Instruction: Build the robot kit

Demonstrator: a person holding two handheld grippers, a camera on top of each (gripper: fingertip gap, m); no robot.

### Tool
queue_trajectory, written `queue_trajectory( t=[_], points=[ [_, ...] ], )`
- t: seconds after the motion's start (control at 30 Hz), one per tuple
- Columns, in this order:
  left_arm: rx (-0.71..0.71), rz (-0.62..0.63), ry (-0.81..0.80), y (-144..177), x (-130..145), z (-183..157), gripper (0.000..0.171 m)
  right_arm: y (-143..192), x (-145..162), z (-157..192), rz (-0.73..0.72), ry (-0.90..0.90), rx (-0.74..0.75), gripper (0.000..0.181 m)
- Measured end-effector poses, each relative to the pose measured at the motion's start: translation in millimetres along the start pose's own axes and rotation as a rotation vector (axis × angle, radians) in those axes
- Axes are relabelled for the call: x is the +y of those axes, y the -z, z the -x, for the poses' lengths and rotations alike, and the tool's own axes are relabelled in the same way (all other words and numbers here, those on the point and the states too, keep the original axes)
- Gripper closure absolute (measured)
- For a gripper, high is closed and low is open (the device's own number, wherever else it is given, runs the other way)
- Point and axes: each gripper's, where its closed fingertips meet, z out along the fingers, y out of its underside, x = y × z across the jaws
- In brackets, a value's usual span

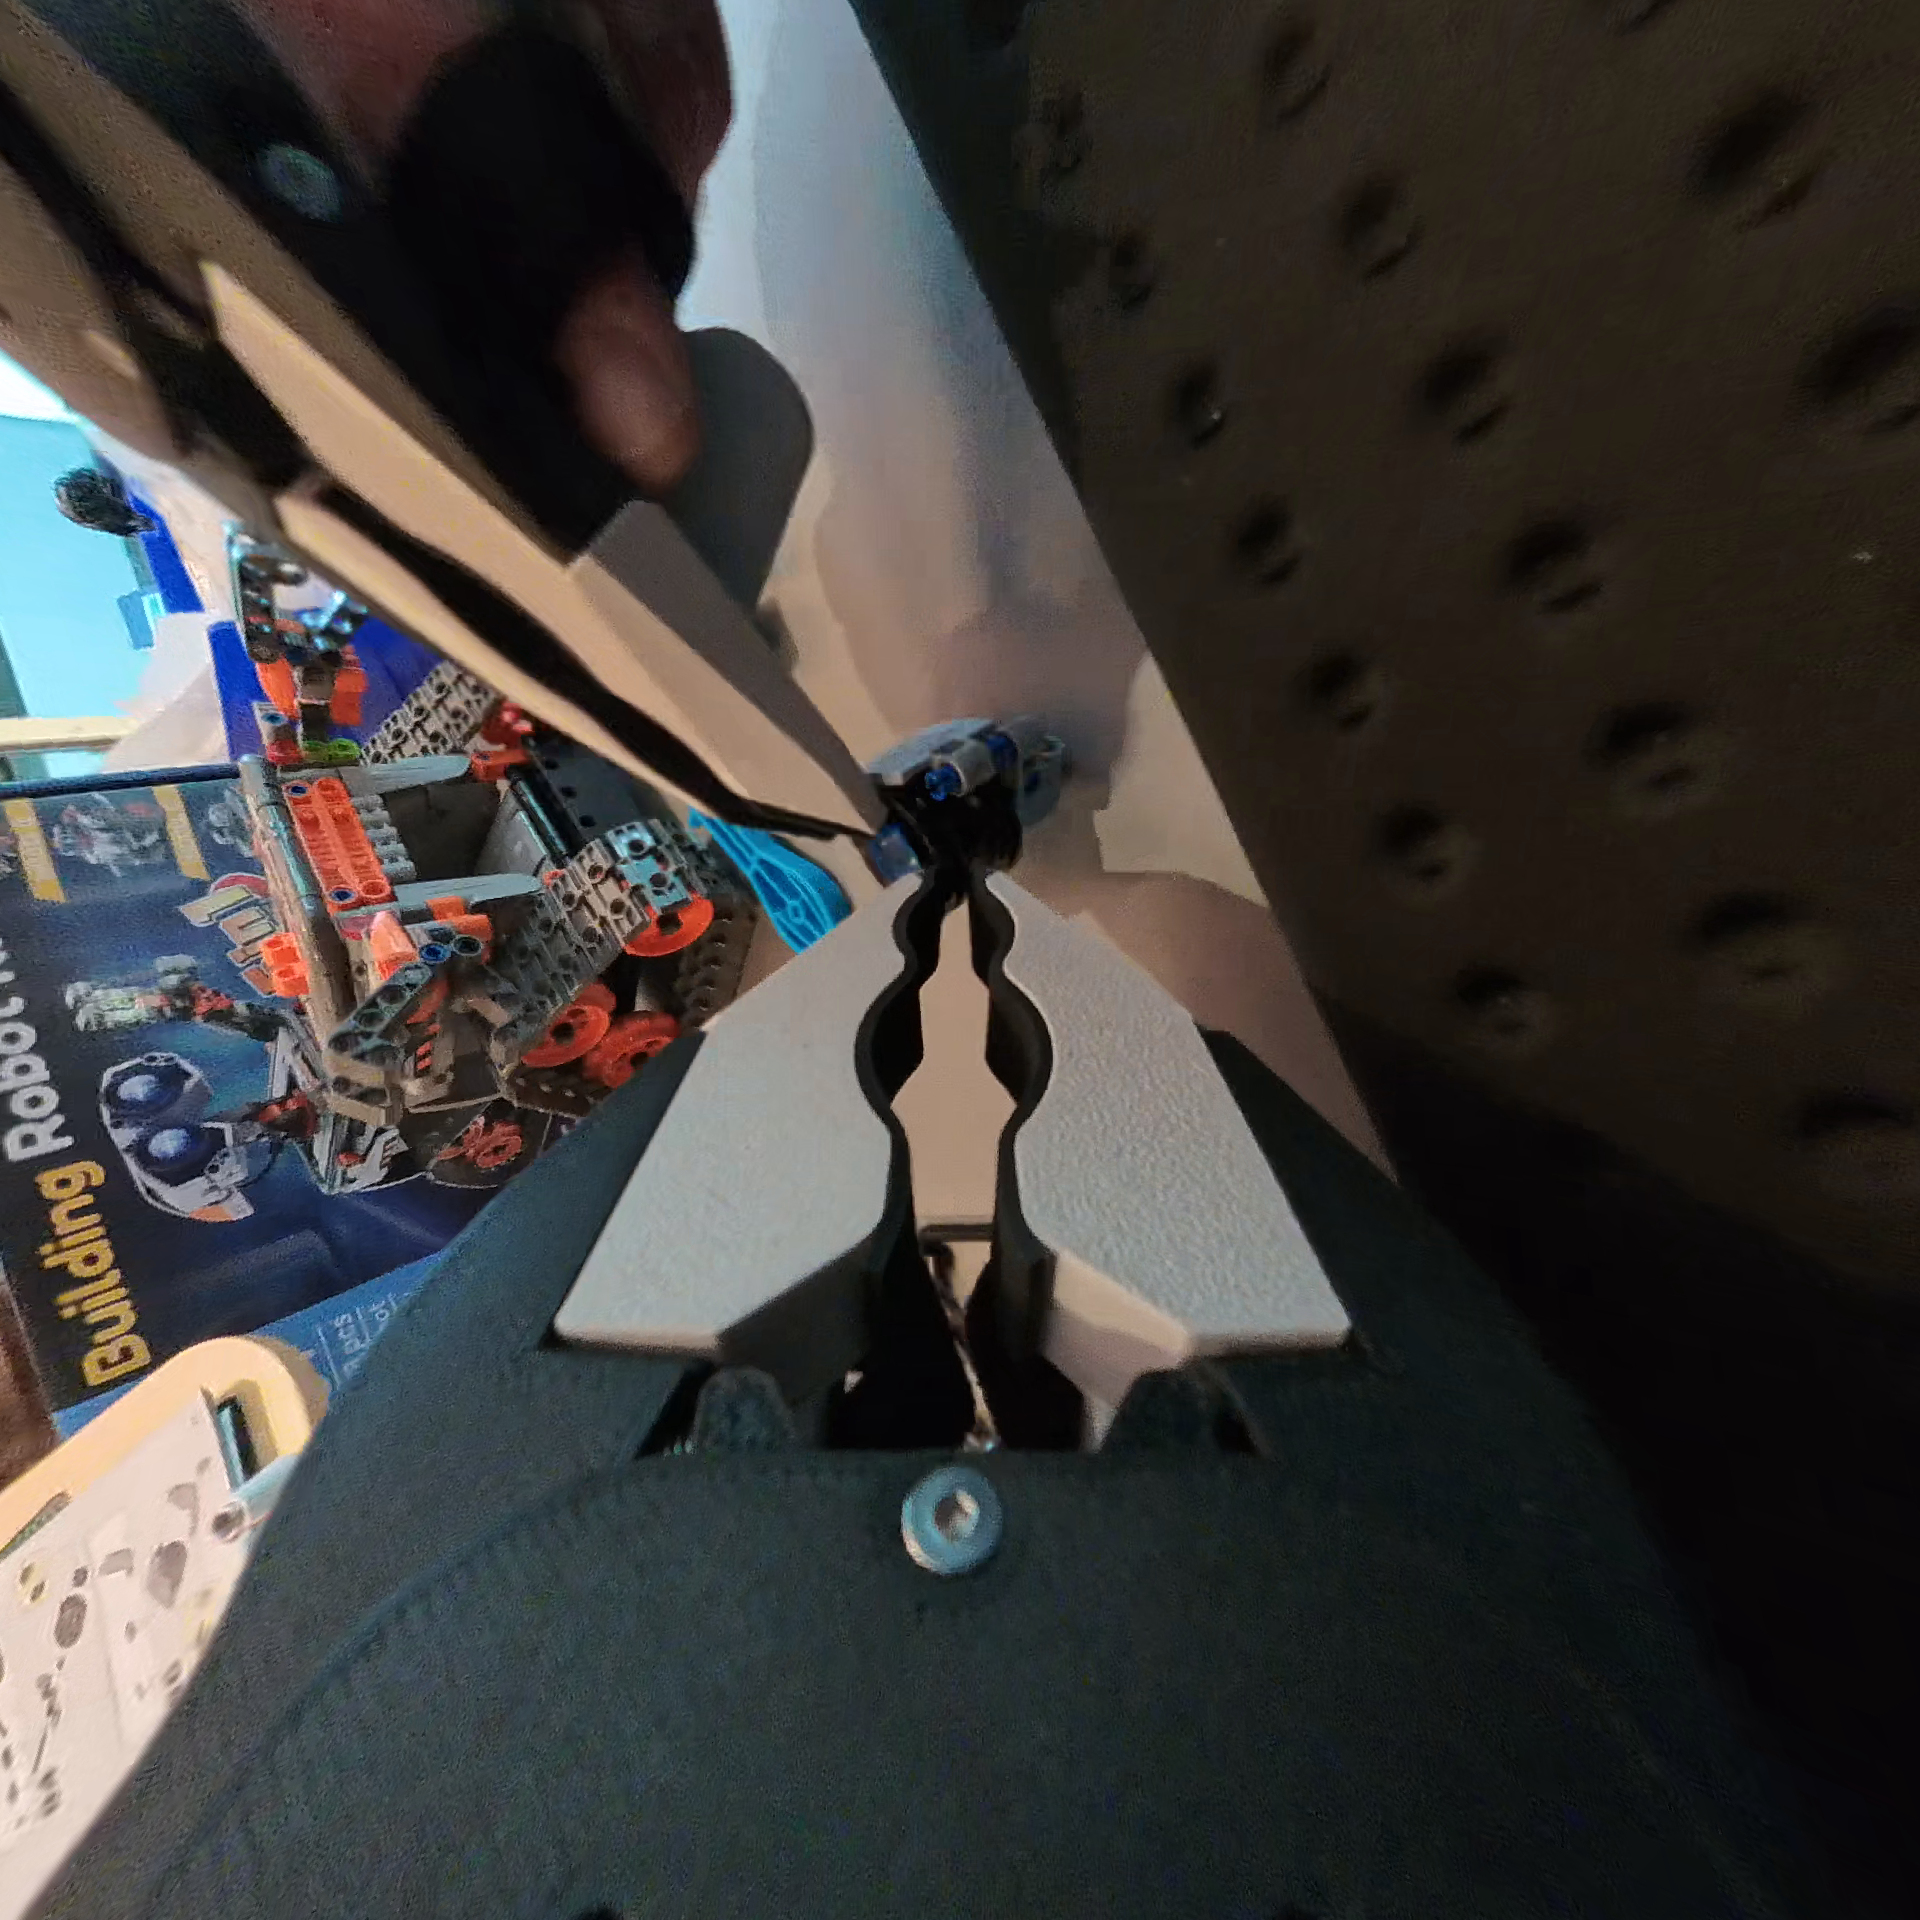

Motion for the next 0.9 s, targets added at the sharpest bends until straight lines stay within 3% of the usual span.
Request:
queue_trajectory(
  t=[0.17, 0.6, 0.77, 0.9],
  points=[
    [0.017, -0.038, 0.059, -3.9, -10.3, 4.8, 0.168, 7.8, 10.1, -3.8, -0.031, -0.013, -0.001, 0.181],
    [0.001, -0.056, 0.133, -3.0, -21.9, 4.7, 0.165, 15.1, 22.9, 11.0, -0.03, 0.157, 0.042, 0.181],
    [0.046, -0.127, 0.388, 2.7, -22.1, 5.1, 0.151, 12.4, 24.8, 15.1, -0.025, 0.172, 0.03, 0.181],
    [0.25, -0.292, 0.763, 10.3, -29.0, 6.6, 0.127, 11.1, 26.2, 19.1, -0.018, 0.198, 0.021, 0.181]
  ],
)
